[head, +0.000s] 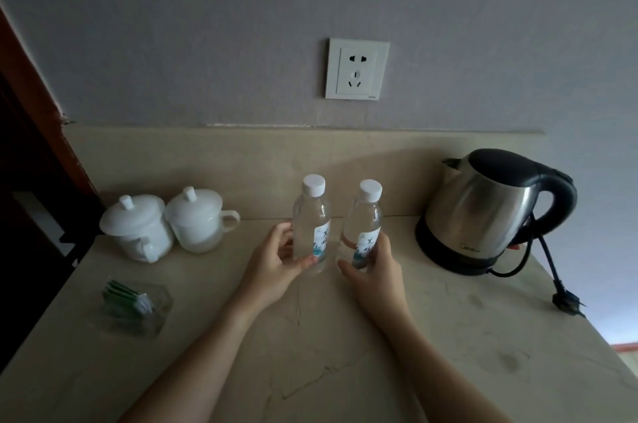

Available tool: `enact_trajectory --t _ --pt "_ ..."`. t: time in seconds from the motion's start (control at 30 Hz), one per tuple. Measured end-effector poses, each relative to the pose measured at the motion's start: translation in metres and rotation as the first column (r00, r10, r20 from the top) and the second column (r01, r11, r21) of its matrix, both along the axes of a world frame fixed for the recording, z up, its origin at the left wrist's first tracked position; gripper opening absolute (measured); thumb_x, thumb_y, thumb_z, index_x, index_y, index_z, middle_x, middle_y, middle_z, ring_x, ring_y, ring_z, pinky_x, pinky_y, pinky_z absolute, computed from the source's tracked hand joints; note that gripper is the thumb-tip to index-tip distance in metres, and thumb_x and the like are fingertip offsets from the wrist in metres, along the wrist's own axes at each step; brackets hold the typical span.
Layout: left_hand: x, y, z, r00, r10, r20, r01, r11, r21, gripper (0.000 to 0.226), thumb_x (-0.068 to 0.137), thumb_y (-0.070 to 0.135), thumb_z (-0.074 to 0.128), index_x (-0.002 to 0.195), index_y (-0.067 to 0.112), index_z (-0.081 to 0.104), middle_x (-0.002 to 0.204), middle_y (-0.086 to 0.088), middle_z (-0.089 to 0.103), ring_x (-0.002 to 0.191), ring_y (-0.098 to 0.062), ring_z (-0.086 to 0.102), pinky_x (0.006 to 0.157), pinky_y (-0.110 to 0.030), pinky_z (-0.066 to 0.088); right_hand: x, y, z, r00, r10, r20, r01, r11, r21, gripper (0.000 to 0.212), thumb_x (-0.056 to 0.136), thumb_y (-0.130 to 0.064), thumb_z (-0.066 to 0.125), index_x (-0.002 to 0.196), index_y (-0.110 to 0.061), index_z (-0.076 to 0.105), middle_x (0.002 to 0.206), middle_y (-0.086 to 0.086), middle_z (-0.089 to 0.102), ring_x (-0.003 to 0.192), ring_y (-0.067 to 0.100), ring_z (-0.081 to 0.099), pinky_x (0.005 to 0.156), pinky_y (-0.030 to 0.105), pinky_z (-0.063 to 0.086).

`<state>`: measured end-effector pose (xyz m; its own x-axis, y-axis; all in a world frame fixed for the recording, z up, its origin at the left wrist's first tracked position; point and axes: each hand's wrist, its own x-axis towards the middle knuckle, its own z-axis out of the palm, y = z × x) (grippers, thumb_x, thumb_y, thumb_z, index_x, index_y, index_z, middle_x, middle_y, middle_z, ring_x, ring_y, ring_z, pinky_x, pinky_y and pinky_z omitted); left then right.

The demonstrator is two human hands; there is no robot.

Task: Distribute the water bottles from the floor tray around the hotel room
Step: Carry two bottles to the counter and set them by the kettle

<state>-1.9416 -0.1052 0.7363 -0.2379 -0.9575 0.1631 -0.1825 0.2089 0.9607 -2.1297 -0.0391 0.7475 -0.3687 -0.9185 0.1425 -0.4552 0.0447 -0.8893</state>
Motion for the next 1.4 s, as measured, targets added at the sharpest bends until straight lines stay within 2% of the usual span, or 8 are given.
enact_trajectory --t 0.1,0.23,0.5,0.8,0.93,1.03,1.17,1.4 --pt "-0.008 -0.005 0.001 0.998 0.007 0.066 -0.006 1.000 -0.018 0.048 0.073 0.023 0.082 0.113 0.034 0.059 0.110 0.009 0.073 0.102 -0.003 0.068 0.092 -0.032 0.055 0.000 -0.018 0.006 0.998 -0.052 -0.041 0.052 0.999 0.008 0.041 0.071 -0.026 0.081 0.096 -0.023 0.049 0.084 -0.011 0.067 0.074 0.001 0.063 0.064 0.025 0.050" --pt "-0.017 -0.008 0.005 0.978 0.142 0.153 -0.120 0.982 -0.145 0.046 0.064 0.029 0.089 0.102 0.032 0.063 0.089 0.014 0.072 0.077 0.008 0.063 0.068 -0.011 0.049 0.002 -0.033 0.006 0.994 -0.071 -0.082 0.073 0.997 0.016 0.044 0.069 -0.032 0.082 0.092 -0.022 0.046 0.084 -0.011 0.065 0.074 0.003 0.062 0.059 0.024 0.045" --pt "-0.020 -0.032 -0.007 0.986 0.112 0.123 -0.082 0.971 -0.223 0.050 0.077 0.027 0.078 0.123 0.024 0.059 0.115 0.007 0.062 0.098 -0.008 0.067 0.085 -0.036 0.058 -0.006 -0.041 -0.001 0.996 -0.034 -0.089 0.033 0.999 -0.004 0.036 0.073 -0.026 0.082 0.098 -0.022 0.057 0.086 -0.012 0.067 0.071 -0.005 0.058 0.058 0.008 0.039" --pt "-0.029 -0.048 -0.012 0.986 0.128 0.106 -0.110 0.980 -0.166 0.058 0.074 0.024 0.083 0.126 0.026 0.056 0.110 0.017 0.067 0.101 -0.001 0.065 0.090 -0.027 0.054 -0.007 -0.062 0.000 0.995 -0.055 -0.087 0.053 0.998 -0.020 0.043 0.072 -0.031 0.083 0.106 -0.025 0.058 0.094 -0.013 0.071 0.084 0.003 0.066 0.071 0.022 0.050" --pt "-0.030 -0.057 -0.015 0.984 0.140 0.106 -0.113 0.967 -0.226 0.060 0.077 0.012 0.080 0.132 0.010 0.056 0.117 -0.005 0.055 0.107 -0.018 0.063 0.097 -0.034 0.052 -0.006 -0.071 -0.002 0.995 -0.060 -0.084 0.059 0.998 -0.022 0.041 0.071 -0.035 0.083 0.102 -0.026 0.057 0.095 -0.011 0.072 0.086 0.004 0.068 0.077 0.030 0.056" --pt "-0.031 -0.062 -0.015 0.986 0.140 0.086 -0.119 0.970 -0.213 0.056 0.077 0.008 0.079 0.129 0.007 0.056 0.117 -0.006 0.054 0.108 -0.016 0.062 0.099 -0.034 0.051 -0.006 -0.077 -0.004 0.995 -0.064 -0.078 0.063 0.998 -0.018 0.043 0.070 -0.038 0.083 0.104 -0.027 0.058 0.099 -0.011 0.073 0.090 0.004 0.068 0.080 0.032 0.057" --pt "-0.033 -0.063 -0.014 0.988 0.143 0.054 -0.132 0.976 -0.173 0.055 0.077 0.005 0.079 0.127 0.009 0.055 0.121 -0.008 0.058 0.101 0.011 0.059 0.094 -0.017 0.049 -0.008 -0.079 -0.005 0.994 -0.060 -0.087 0.059 0.998 -0.015 0.044 0.070 -0.039 0.082 0.105 -0.027 0.057 0.099 -0.011 0.073 0.090 0.007 0.069 0.079 0.034 0.057" --pt "-0.035 -0.053 -0.009 0.985 0.153 0.084 -0.142 0.982 -0.127 0.050 0.072 0.033 0.079 0.108 0.055 0.052 0.122 0.002 0.063 0.110 -0.003 0.063 0.101 -0.038 0.051 -0.010 -0.078 -0.005 0.997 -0.017 -0.072 0.018 1.000 0.003 0.049 0.074 -0.037 0.080 0.114 -0.026 0.055 0.108 -0.007 0.071 0.098 0.013 0.067 0.077 0.027 0.049"
